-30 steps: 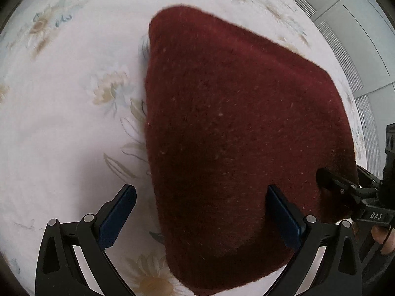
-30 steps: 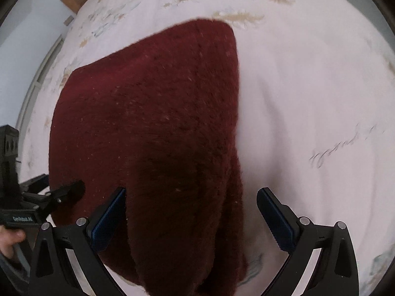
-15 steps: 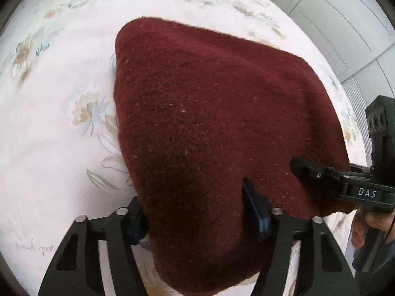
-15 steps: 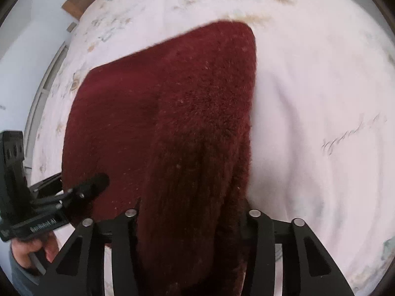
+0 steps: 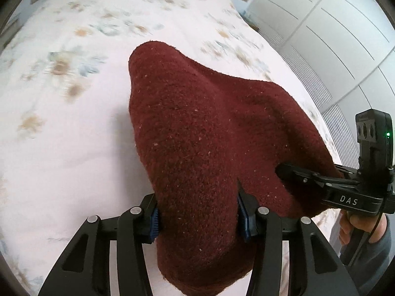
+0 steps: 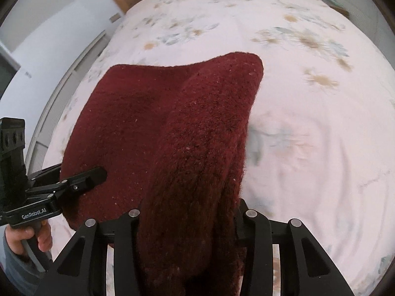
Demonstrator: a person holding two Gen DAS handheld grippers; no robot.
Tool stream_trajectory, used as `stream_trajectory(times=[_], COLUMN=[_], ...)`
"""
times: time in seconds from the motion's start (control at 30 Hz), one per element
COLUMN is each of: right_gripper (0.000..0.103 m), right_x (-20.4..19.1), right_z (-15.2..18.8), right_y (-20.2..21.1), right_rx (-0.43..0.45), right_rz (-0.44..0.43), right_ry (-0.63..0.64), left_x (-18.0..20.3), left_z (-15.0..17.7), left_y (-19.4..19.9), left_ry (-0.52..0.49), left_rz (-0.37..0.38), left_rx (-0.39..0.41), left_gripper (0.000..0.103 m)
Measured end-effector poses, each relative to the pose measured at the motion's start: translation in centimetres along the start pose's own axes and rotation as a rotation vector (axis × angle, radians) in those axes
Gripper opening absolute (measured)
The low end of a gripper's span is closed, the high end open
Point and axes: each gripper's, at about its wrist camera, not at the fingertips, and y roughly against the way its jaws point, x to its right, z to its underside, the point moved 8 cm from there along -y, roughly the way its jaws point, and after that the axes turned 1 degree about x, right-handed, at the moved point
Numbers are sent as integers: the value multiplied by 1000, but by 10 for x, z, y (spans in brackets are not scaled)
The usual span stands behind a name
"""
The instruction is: Fold small clothes
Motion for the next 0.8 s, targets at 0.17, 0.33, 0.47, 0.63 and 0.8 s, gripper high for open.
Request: stream_trajectory(times=[0.17,0.33,0.47,0.63,0.8], right_gripper=[44,62,73,82,93], right_x=[-11,4,14,4,7], right_z=[23,29,41,37,32], right_y=[-44,-62,-51,-44,-17], right_rx=[-84,-113,-131,-99,-30], right_rz=[10,24,55,115,178], right_ry=[11,-18,-4,19,80], left_x=[-42,-71,-80,-82,-64], left_z=[23,57,68,66,44], left_y=[14,-19,-24,-13,-4], left_ry=[32,71,115,99,106], left_rz=[-50,-98,-96,-129,-147], left_rx=[11,-72,-52,-74,-84], left_gripper=[44,47,63,67,69])
